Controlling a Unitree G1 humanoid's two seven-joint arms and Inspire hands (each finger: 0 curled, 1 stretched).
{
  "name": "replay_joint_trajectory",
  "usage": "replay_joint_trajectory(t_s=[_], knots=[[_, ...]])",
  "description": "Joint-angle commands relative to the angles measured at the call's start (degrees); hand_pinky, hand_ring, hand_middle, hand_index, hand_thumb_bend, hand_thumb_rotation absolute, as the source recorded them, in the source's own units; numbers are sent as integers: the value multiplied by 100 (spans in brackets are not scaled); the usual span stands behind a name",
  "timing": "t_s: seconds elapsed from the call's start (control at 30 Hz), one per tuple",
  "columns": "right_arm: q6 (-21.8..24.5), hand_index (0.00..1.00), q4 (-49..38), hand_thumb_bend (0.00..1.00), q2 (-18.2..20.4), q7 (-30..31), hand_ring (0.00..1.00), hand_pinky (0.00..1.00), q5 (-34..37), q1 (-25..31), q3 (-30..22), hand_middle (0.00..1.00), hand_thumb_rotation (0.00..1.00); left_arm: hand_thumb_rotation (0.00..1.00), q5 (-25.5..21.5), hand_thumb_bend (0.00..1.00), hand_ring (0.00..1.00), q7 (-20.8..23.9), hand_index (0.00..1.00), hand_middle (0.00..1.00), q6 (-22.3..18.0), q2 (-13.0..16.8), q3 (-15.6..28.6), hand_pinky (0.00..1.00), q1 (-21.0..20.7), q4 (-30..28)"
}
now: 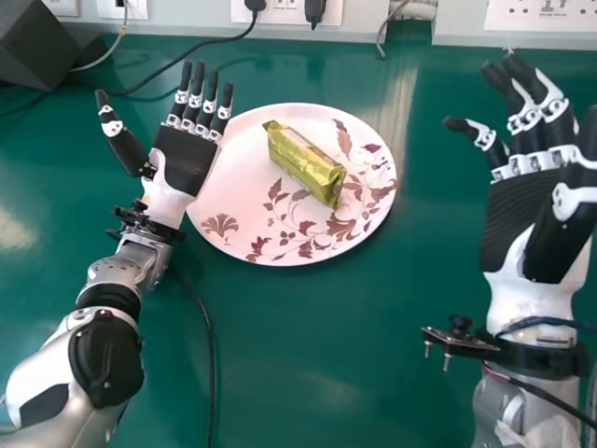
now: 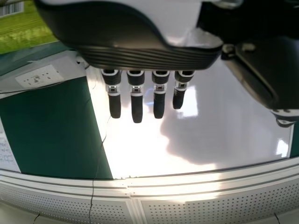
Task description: Pick up biscuit and place it in the plate
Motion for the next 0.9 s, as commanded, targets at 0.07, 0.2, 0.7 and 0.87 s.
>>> replay_joint_trajectory(t_s=[0.07, 0.2, 0.7, 0.87], knots=[[-299, 79, 211, 82, 161, -20, 75, 62, 190, 147, 120, 80, 61, 68, -9, 100, 87, -104, 99, 94, -117, 115, 29, 83, 353, 40], [-370, 78, 307, 82, 98, 28, 75, 63, 383, 180, 126, 80, 59, 66, 9, 100, 88, -184, 98, 93, -217, 123, 10, 85, 419, 32], [-1028, 79, 564, 77, 81, 401, 74, 62, 1088, 906, -11, 79, 56, 64, 71, 100, 89, -357, 99, 94, -184, -241, -264, 91, 584, -222], [-1137, 79, 503, 75, 232, 270, 73, 62, 1086, 1025, 45, 79, 60, 67, 85, 100, 89, -258, 98, 94, 15, -280, -360, 95, 544, -285]])
